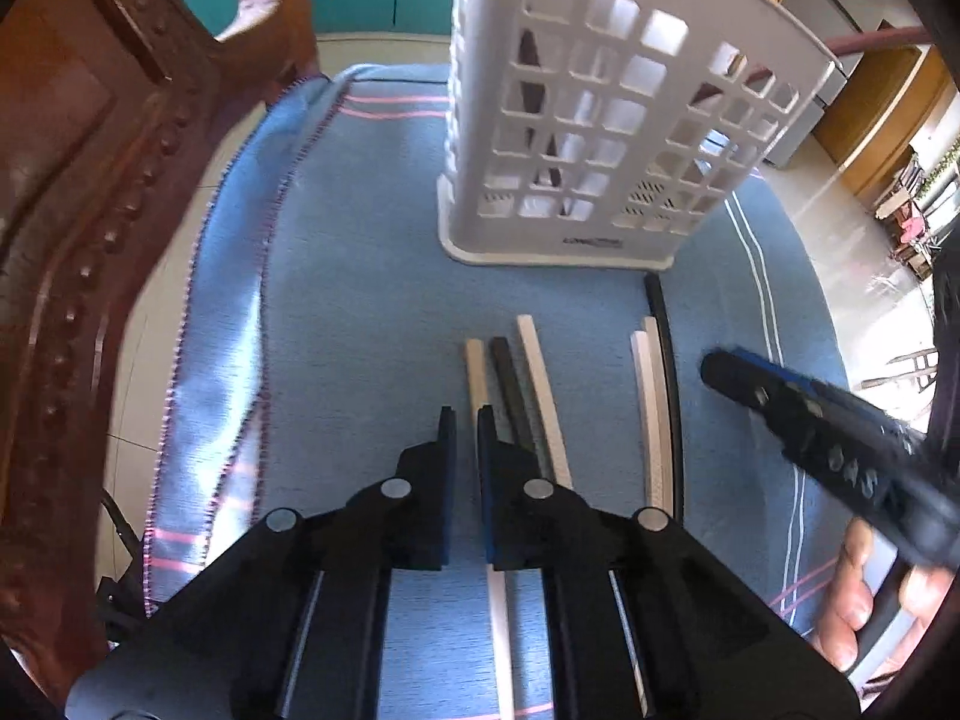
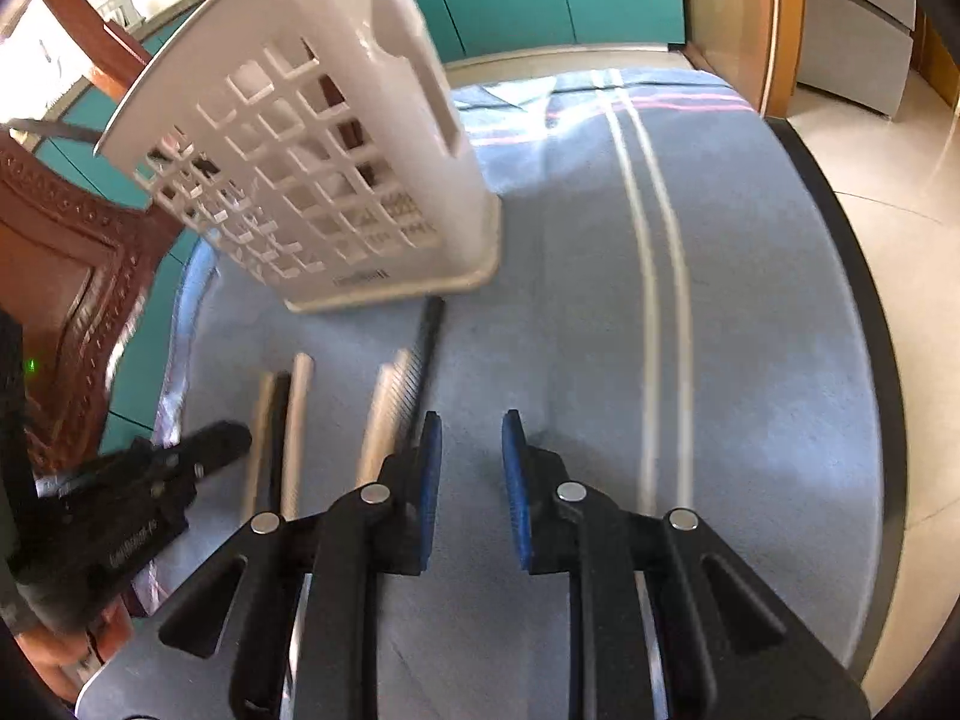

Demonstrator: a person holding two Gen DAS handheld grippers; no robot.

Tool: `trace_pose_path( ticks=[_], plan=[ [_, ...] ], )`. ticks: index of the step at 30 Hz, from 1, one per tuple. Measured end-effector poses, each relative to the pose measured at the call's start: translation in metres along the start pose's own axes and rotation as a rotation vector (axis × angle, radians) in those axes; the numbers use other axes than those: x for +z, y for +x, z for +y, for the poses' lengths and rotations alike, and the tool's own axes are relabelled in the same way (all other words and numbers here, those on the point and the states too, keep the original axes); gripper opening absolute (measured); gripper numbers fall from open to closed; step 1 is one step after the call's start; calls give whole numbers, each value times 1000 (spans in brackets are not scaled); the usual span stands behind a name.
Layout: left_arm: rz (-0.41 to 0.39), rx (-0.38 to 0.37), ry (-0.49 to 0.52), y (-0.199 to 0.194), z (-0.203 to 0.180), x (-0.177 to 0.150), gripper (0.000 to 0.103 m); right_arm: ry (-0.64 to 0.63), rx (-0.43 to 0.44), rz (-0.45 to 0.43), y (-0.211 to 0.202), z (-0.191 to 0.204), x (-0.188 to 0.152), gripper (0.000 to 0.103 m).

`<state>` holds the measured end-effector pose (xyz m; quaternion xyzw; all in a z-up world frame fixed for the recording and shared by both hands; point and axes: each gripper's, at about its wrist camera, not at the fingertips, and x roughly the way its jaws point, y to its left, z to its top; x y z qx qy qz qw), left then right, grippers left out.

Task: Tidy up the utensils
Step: 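Close the left tool on a light wooden chopstick while the right tool grasps a black one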

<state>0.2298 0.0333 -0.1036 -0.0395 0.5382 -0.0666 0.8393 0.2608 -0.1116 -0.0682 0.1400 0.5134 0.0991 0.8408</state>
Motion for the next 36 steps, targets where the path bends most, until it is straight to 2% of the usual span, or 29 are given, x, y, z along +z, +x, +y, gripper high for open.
trace_pose_path(
  ticks=[3,8,10,13,17,19,21,25,33,35,36],
  plan=[
    [3,5,-6,-1,4,0,8,21,31,-28,11,12,16,21],
    [11,4,1,-1,7,-4,8,-29,-104,-76,31,31,23,19],
    [15,6,-2,-1,8,-4,10,-7,-139,-100,31,29,24,9],
    [18,8,-5,3,6,-2,16,24,-118,-73,29,21,25,9],
    [19,6,-4,4,5,-3,18,-11,-110,-9,18,13,20,8],
    [21,9,-1,4,7,-4,24,-38,-120,5,12,9,16,8],
    [26,17,2,7,6,-4,25,-30,-126,7,8,4,15,9],
    [26,38,18,12,0,-5,26,-64,-171,16,-1,7,10,19],
    [-6,106,58,21,-18,-2,27,-171,-247,23,5,19,-7,29],
    [-10,109,54,20,-19,-3,25,-194,-269,19,6,23,-11,31],
    [-12,109,52,21,-20,-3,21,-204,-280,14,6,25,-13,31]
  ],
)
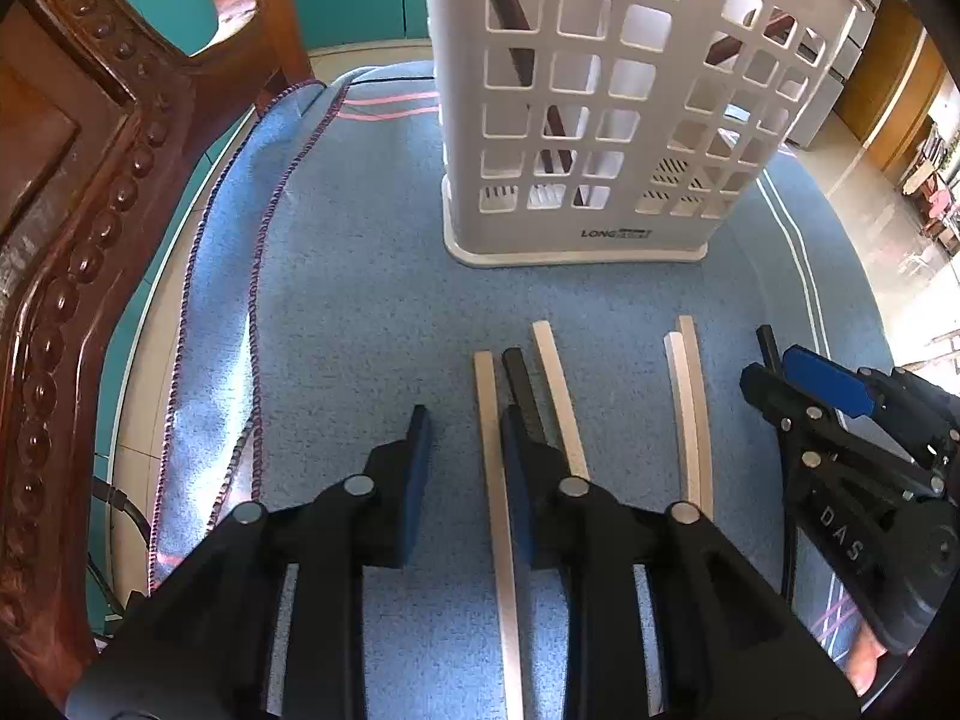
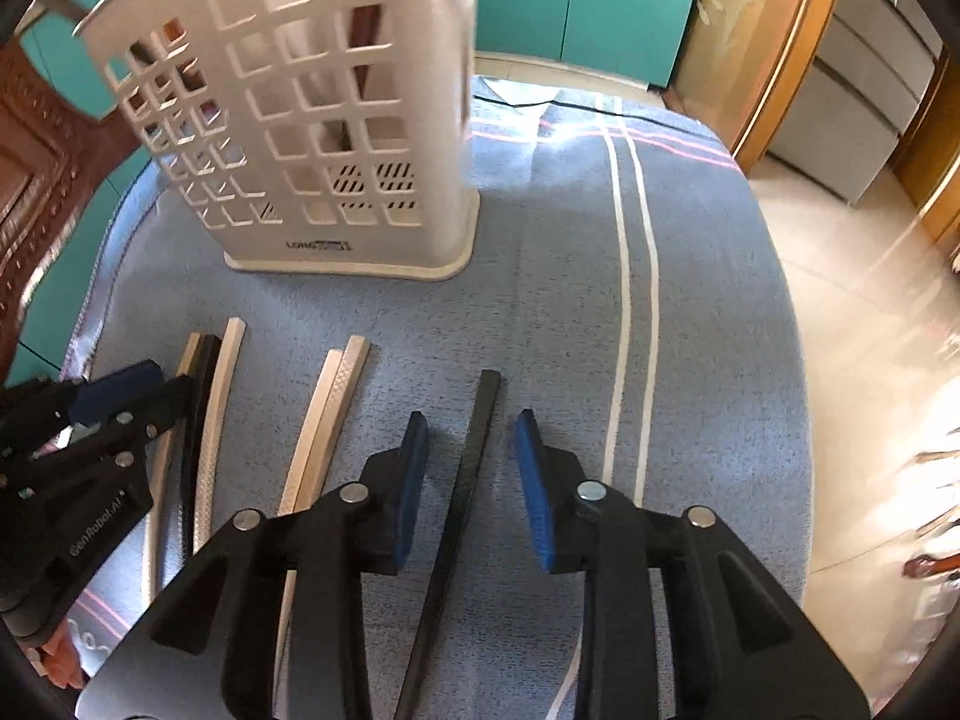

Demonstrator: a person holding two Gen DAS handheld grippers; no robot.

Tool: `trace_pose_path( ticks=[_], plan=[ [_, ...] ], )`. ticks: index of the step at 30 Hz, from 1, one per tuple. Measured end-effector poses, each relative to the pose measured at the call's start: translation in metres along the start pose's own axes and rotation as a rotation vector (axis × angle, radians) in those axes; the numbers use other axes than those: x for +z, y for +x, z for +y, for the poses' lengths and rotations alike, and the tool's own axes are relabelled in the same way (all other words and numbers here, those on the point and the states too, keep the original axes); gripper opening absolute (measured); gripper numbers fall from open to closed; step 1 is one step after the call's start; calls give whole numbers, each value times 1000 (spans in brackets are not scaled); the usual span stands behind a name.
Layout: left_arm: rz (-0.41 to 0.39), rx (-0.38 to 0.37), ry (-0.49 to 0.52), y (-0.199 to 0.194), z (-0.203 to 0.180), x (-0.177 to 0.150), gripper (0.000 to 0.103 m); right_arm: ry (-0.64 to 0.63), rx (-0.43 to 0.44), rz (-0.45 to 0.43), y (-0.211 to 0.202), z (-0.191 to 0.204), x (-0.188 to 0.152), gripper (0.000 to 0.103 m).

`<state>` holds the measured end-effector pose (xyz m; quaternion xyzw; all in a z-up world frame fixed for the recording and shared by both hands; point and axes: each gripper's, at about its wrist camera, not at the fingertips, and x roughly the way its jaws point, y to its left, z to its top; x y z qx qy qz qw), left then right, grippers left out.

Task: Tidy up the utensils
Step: 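Close the left tool on a light wooden chopstick while the right tool grasps a black one, then carry both chopsticks over the white basket and open both tools to drop them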

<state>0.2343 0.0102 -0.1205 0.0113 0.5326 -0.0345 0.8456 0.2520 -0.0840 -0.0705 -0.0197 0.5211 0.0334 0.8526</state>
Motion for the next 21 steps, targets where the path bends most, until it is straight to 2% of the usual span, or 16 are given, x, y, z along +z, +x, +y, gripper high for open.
trace_pose_path(
  ticks=[1,3,4,5,10,13,18,21],
  plan=[
    [-2,0,-3,0,1,0,13,-2,-3,-3,0,2,-1,31],
    [-3,-6,-13,-2,3,-3,9,-4,3,-8,0,3,-2,28],
    [-5,-10,-18,-2,5,-3,8,-4,10,-11,0,3,-3,17],
    [-9,-18,-31,-4,7,-3,8,-4,14,-13,-1,4,-5,10],
    [-83,-41,-63,-30,22,-2,7,36,57,-44,-17,0,-8,7],
    [-158,-79,-77,-64,29,-1,7,55,114,-113,-48,-7,-5,7],
    [-335,-124,-74,-140,26,-1,7,83,241,-245,-117,-30,-5,7],
    [-432,-161,-96,-184,31,-3,7,101,283,-315,-149,-43,-8,7]
  ],
)
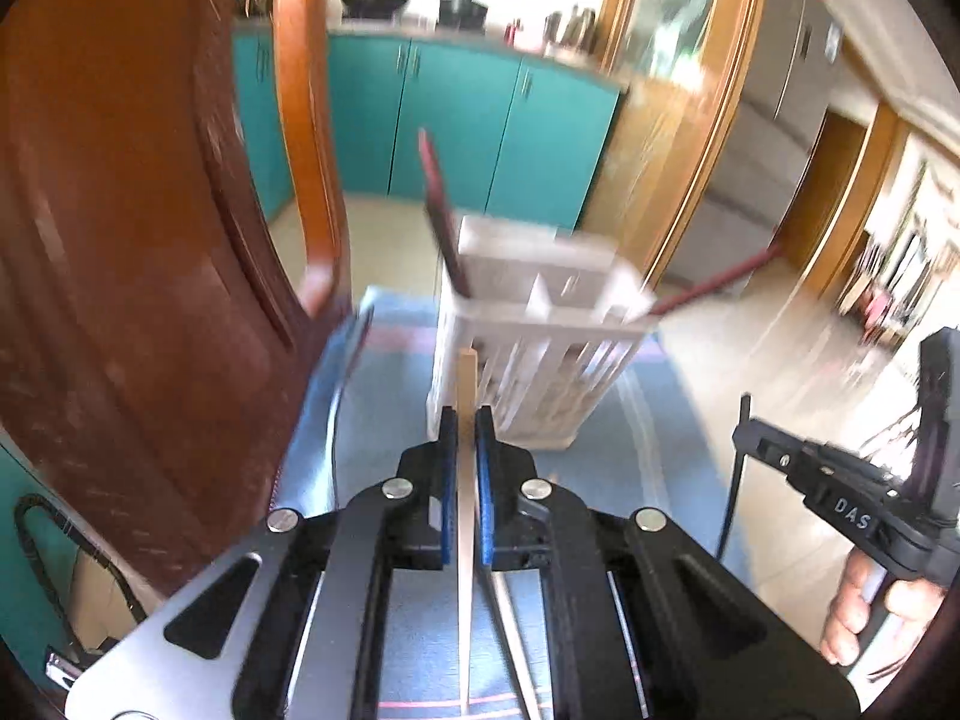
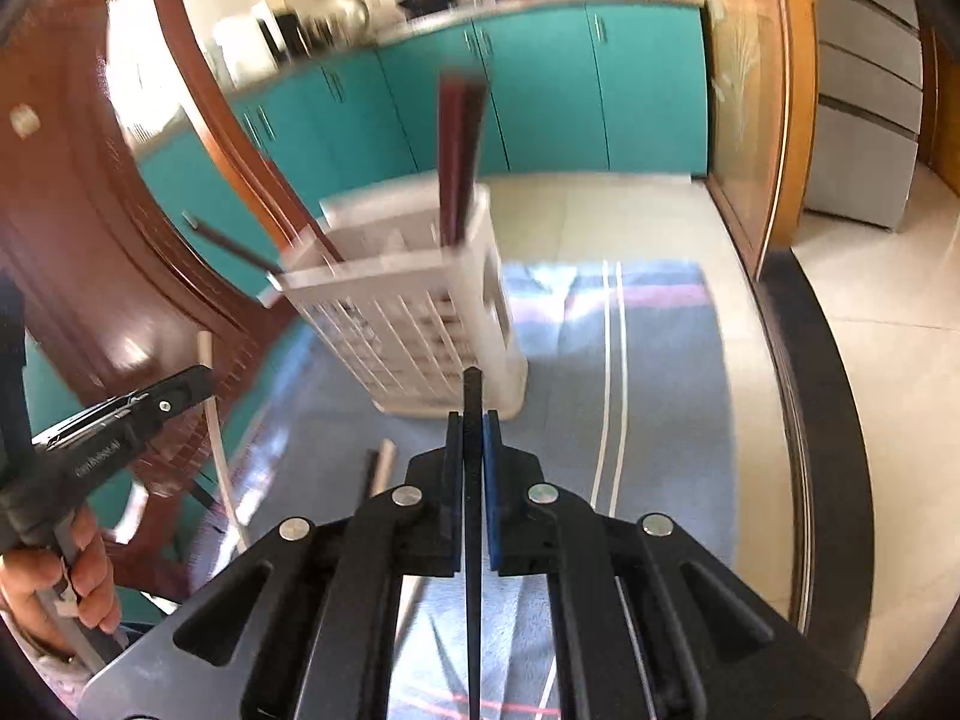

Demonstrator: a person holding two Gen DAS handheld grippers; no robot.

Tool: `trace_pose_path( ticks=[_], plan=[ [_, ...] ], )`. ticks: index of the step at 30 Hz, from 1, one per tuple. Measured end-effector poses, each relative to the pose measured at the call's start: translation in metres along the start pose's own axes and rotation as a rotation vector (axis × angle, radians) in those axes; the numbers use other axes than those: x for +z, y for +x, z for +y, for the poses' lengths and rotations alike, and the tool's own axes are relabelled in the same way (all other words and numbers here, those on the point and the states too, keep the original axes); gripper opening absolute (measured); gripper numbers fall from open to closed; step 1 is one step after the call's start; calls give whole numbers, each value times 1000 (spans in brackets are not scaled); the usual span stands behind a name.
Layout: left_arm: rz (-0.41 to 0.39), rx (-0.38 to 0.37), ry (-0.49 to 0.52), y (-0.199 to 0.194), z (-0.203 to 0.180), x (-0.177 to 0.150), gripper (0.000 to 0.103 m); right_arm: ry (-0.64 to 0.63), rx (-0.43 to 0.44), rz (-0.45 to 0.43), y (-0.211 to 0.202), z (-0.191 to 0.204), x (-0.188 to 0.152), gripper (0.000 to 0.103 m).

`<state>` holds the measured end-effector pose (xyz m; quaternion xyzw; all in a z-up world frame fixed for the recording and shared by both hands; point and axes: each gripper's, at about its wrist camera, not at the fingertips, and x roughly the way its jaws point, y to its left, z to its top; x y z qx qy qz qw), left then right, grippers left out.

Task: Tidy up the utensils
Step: 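Carry both chopsticks over the white basket and open both tools to drop them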

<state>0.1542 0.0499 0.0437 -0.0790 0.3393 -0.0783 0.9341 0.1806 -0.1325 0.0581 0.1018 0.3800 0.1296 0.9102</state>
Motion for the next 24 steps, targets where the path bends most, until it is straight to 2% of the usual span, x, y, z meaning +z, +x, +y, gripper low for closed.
trace_pose_path(
  ticks=[4,7,10,12,15,19,21,24],
  plan=[
    [-131,-41,-23,-49,-7,26,7,49,62,-95,-40,-3,12,7],
    [-282,-108,-47,-85,-8,55,7,52,81,-174,-66,1,26,7],
    [-435,-111,-82,-101,-8,83,7,55,83,-233,-84,4,39,7],
    [-492,-85,-87,-94,-12,92,7,60,74,-253,-89,7,48,7],
    [-475,-46,-114,-57,-9,94,7,42,65,-278,-93,15,58,7],
    [-382,-6,-129,-2,-2,95,7,3,61,-327,-98,33,75,7],
    [-355,29,-110,17,0,93,7,2,66,-371,-104,38,81,7],
    [-294,54,-78,44,-5,89,7,17,63,-480,-117,41,86,7]
  ],
)
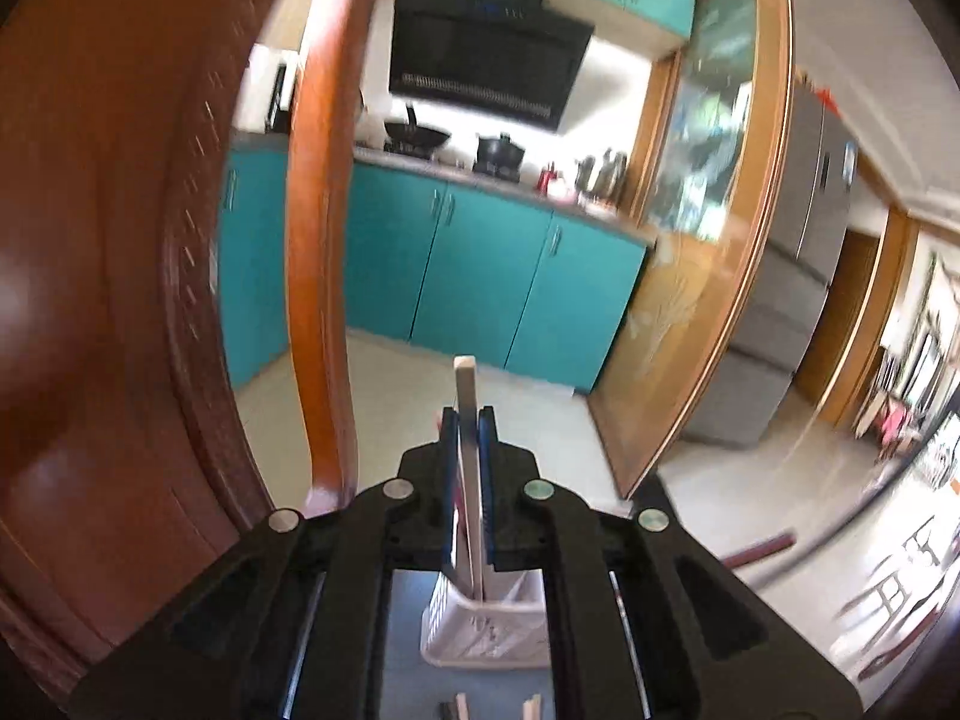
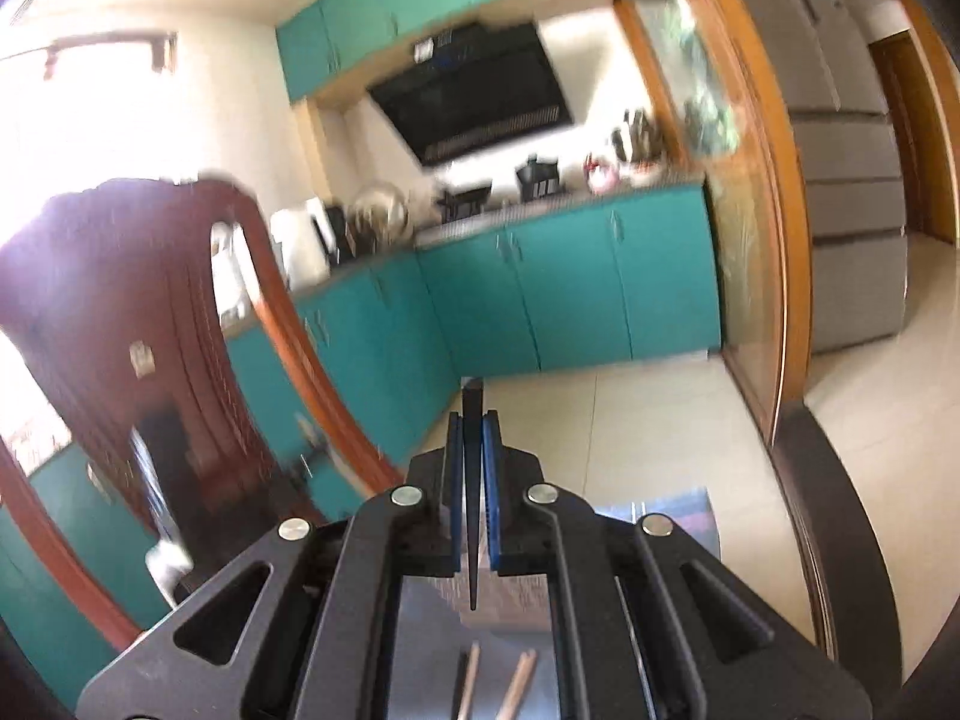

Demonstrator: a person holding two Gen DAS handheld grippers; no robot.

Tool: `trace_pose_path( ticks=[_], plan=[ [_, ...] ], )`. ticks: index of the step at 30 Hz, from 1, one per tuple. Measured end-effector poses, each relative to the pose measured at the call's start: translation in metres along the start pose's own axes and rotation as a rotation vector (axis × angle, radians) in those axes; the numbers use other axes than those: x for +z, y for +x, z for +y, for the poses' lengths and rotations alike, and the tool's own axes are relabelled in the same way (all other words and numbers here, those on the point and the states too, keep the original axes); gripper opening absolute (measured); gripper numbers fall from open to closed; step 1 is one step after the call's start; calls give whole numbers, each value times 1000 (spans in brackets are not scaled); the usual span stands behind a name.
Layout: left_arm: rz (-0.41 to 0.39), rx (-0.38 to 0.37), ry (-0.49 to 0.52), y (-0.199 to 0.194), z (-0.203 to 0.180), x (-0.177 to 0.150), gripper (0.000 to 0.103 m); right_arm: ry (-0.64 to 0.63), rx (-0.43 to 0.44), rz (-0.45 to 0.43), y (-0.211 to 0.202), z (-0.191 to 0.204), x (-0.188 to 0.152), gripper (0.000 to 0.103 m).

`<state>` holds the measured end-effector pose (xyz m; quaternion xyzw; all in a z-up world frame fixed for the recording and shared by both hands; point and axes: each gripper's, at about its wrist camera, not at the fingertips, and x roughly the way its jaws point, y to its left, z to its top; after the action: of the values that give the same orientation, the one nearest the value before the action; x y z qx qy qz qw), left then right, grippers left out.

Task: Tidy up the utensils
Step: 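Carry both chopsticks over the white basket and open both tools to drop them, then lower both tools back to the chopsticks on the cloth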

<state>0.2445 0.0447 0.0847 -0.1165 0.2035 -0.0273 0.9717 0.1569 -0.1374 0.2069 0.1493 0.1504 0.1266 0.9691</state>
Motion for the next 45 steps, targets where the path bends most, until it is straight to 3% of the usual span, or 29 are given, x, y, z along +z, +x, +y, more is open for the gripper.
trace_pose_path(
  ticks=[2,4,8,14,16,22,24,26,28,30,36,38,40,45],
  plan=[
    [26,-18,17,7,-3,-7,12,15,-3,-87,-4,2,5,7],
    [19,-21,25,3,-2,-9,24,30,-24,-153,-2,0,6,7],
    [-1,-52,-9,-15,11,-6,34,10,-80,-205,11,-4,-2,7],
    [43,-48,54,-20,16,-24,35,16,-103,-128,49,-18,-23,7],
    [61,-32,94,-19,14,-35,40,16,-102,-92,58,-21,-27,7],
    [146,-21,140,-9,11,-58,41,24,-90,-1,68,-21,-40,9],
    [167,-12,155,-6,11,-63,41,14,-90,-6,64,-18,-40,14],
    [191,-3,160,-4,12,-68,42,0,-94,-32,52,-15,-38,33],
    [210,4,157,-3,16,-72,44,-2,-81,-64,36,-12,-37,41],
    [257,15,142,3,21,-78,44,-17,-59,-71,23,-9,-38,41],
    [515,4,85,40,29,-123,43,-89,48,56,6,-6,-65,41],
    [596,12,93,52,27,-142,30,-85,47,104,12,-15,-88,41],
    [668,18,122,61,22,-162,26,-46,16,191,30,-31,-115,41],
    [722,52,148,74,22,-184,26,77,-133,405,77,-70,-154,41]
  ],
)
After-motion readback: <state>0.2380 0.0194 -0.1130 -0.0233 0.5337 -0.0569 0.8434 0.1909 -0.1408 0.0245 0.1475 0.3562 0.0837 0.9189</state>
